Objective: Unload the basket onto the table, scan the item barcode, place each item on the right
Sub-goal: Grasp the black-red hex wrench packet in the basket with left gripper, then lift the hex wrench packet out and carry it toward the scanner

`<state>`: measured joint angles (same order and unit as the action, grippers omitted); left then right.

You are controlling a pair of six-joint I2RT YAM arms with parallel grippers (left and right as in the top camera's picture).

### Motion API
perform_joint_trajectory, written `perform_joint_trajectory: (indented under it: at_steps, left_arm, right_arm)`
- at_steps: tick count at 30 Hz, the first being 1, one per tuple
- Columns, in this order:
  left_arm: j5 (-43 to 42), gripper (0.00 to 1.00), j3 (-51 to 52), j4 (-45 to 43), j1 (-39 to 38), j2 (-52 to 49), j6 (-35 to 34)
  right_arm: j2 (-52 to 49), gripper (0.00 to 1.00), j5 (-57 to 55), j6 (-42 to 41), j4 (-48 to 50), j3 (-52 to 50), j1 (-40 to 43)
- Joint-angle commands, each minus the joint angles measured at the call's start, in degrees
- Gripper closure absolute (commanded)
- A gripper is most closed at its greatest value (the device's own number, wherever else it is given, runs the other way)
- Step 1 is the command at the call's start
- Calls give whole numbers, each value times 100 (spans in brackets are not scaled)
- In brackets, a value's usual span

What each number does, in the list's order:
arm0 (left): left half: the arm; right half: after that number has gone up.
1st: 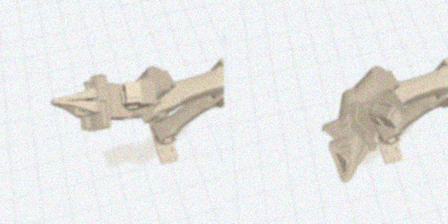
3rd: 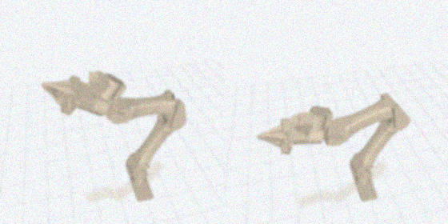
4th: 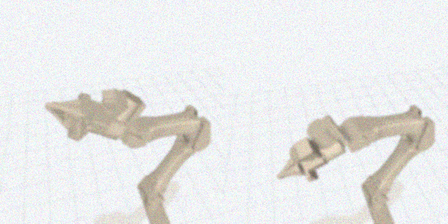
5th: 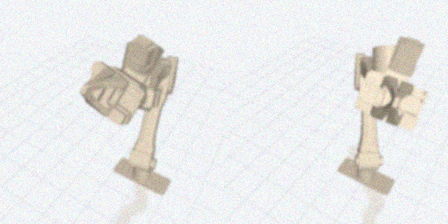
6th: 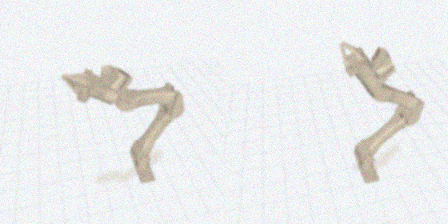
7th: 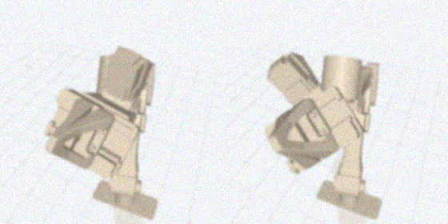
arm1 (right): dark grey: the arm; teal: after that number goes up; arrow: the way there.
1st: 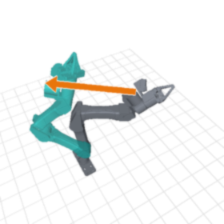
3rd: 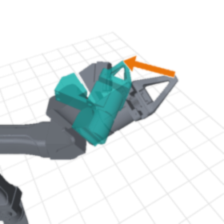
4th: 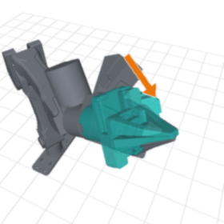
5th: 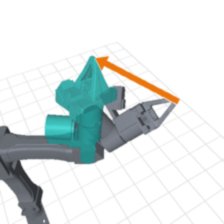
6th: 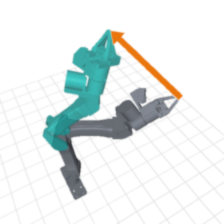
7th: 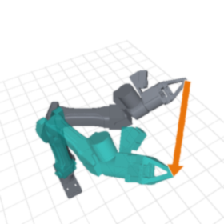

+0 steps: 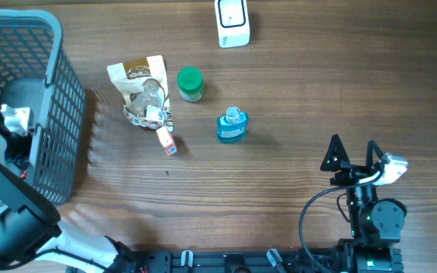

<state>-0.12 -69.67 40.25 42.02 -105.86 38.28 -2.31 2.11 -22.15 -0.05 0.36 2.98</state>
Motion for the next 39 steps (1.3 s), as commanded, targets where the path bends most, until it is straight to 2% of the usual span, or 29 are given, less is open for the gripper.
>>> perform_joint_trajectory:
  at_steps: [1, 3, 5, 10, 16, 19, 21, 23, 26, 28, 36, 39]
  left_arm:
    - [-94, 62, 46, 28, 17, -76, -20]
    - [-94, 65, 46, 72, 17, -76, -20]
    - [-94, 81, 46, 94, 17, -76, -20]
    - [-92, 95, 46, 85, 15, -76, -20]
    - [-94, 96, 46, 87, 15, -76, -92]
    - [-404, 96, 44, -44, 15, -74, -949]
    - [-1360, 96, 46, -199, 15, -74, -1694]
    - [-1950, 96, 20, -391, 15, -66, -2371]
    - [-2879, 96, -90, -407, 15, 44, -2861]
    - [-2898, 96, -170, -404, 15, 297, -3222]
    - [-2990, 96, -188, -212, 15, 2332, -3222]
    - [-3768, 96, -188, -120, 15, 3077, -3056]
  right_arm:
    - [20, 0, 35, 98, 13, -7, 9]
    - [20, 0, 35, 98, 15, -7, 9]
    - [20, 0, 33, 98, 13, -7, 9]
    - [20, 0, 33, 96, 15, -7, 9]
    - [20, 0, 35, 98, 15, -7, 9]
    - [20, 0, 35, 98, 15, -7, 9]
    - [20, 0, 33, 98, 15, -7, 9]
    - [20, 0, 33, 96, 15, -7, 9]
    - [20, 0, 35, 101, 13, -7, 9]
    - [20, 0, 33, 98, 15, -7, 9]
    - [20, 0, 33, 98, 13, -7, 9]
    - [20, 0, 35, 98, 15, -7, 9]
